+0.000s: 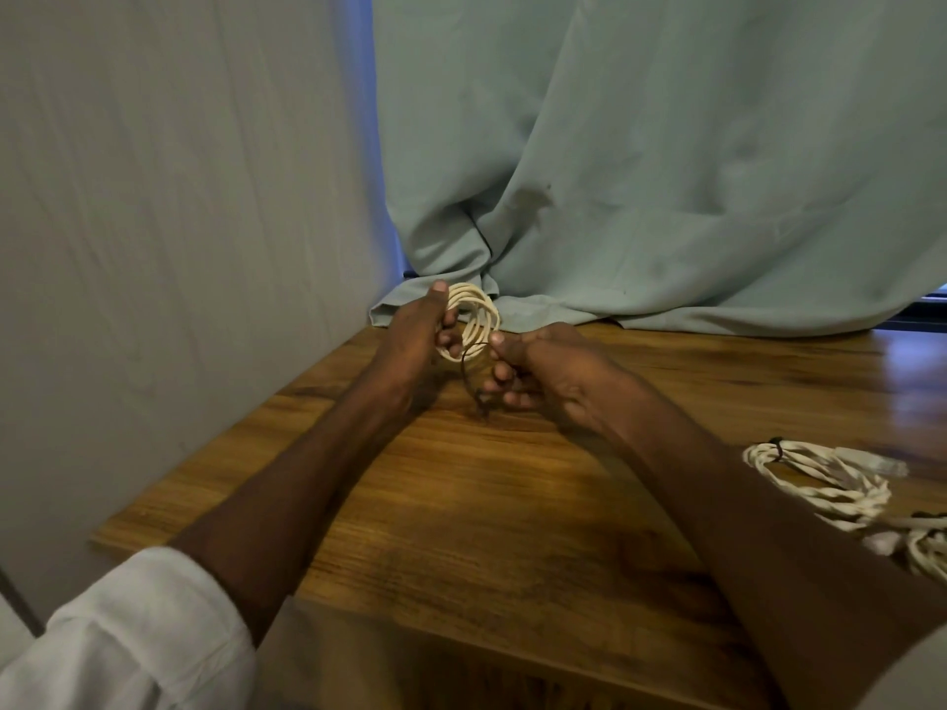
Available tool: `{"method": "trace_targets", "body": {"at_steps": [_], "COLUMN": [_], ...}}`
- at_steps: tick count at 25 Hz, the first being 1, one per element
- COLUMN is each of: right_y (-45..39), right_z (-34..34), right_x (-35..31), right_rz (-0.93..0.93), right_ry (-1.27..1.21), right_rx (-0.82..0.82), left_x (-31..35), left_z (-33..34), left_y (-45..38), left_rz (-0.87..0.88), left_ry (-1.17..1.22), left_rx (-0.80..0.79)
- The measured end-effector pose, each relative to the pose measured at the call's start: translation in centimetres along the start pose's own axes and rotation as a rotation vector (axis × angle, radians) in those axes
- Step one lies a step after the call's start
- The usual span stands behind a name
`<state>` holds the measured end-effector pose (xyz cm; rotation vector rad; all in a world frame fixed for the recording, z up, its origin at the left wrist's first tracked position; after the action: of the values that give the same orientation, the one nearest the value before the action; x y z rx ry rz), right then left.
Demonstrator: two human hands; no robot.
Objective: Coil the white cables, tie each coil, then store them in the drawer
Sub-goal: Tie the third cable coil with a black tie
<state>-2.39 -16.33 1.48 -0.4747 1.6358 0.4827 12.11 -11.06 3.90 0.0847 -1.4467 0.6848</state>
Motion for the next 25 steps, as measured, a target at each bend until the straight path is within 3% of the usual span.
{"method": "trace_targets", "body": {"at_steps": [6,10,15,25], "right_y": [-0.6,0.1,0.3,0.5], "right_z": [1.3,1.8,3.4,4.1], "right_x": [1.3,1.8,1.8,1.6], "right_rz": [0.181,0.282,0.265,0.287], "right_ry": [-0.325,-0.640,-0.895,-0.882], "right_rx": [-0.025,0.007,0.039,0.018], "left_x": [0.9,0.9,0.4,0.0], "left_z": [1.7,3.1,3.8,3.3], "left_y": [1.6,2.6,2.9,1.8], "left_rz": [0.110,0.101,0.051,0.119], "left_ry": [-0.212,-0.179,-0.093,-0.161], "left_rx": [-0.212,-0.282,-0.318,-0.172]}}
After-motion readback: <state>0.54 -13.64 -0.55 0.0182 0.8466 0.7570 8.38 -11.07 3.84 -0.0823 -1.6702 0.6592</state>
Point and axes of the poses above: each hand's wrist, its own y-axis away from the middle knuckle, its own z-axis out of the palm, x = y × z, the point moved 7 cm from there along -y, towards the middle knuckle, and after that the axes turned 5 degrees about y, right-handed, at the moved point
